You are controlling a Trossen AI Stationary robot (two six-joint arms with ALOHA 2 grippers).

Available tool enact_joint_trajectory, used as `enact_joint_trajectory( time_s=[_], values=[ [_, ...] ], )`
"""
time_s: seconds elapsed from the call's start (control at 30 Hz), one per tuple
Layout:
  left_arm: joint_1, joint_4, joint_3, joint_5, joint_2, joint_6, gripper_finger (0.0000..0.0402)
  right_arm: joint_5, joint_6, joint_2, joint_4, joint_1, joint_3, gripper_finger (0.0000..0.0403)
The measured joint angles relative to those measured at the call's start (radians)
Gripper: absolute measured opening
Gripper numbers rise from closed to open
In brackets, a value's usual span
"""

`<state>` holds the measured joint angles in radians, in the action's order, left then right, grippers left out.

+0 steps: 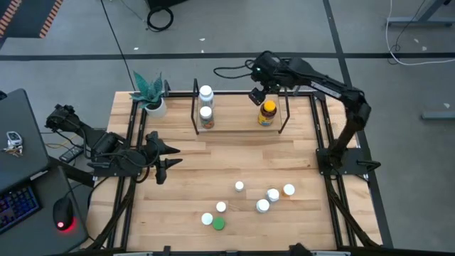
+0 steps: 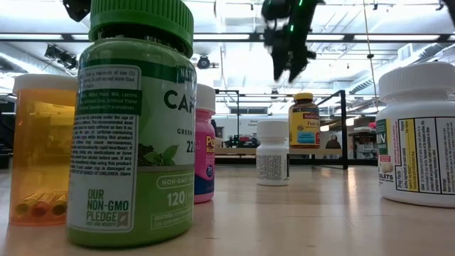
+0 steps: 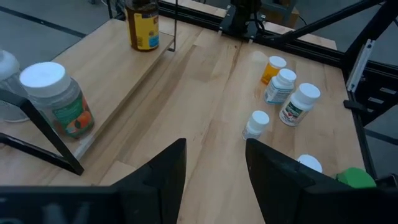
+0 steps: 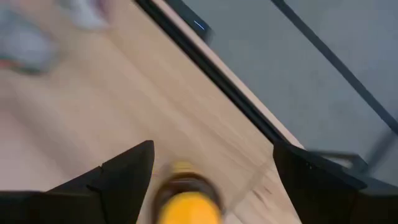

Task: Pick and place medicine bottles onto shelf by color
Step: Put the large white pill bottle on the shelf

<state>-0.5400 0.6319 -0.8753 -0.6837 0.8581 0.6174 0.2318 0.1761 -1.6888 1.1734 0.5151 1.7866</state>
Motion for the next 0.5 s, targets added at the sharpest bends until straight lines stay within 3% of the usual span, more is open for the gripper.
enact_joint_trajectory(
  time_s=[0.23,0.5],
  values=[
    [0.0,0.0,0.0,-0.087,0.0,-0.004,0.0185,-0.055,-0.037,0.118,-0.165,-0.173,0.0,0.0313],
    [0.035,-0.031,0.0,-0.095,0.0,-0.027,0.0203,-0.157,0.143,0.094,-0.365,-0.335,0.001,0.0313]
  ],
)
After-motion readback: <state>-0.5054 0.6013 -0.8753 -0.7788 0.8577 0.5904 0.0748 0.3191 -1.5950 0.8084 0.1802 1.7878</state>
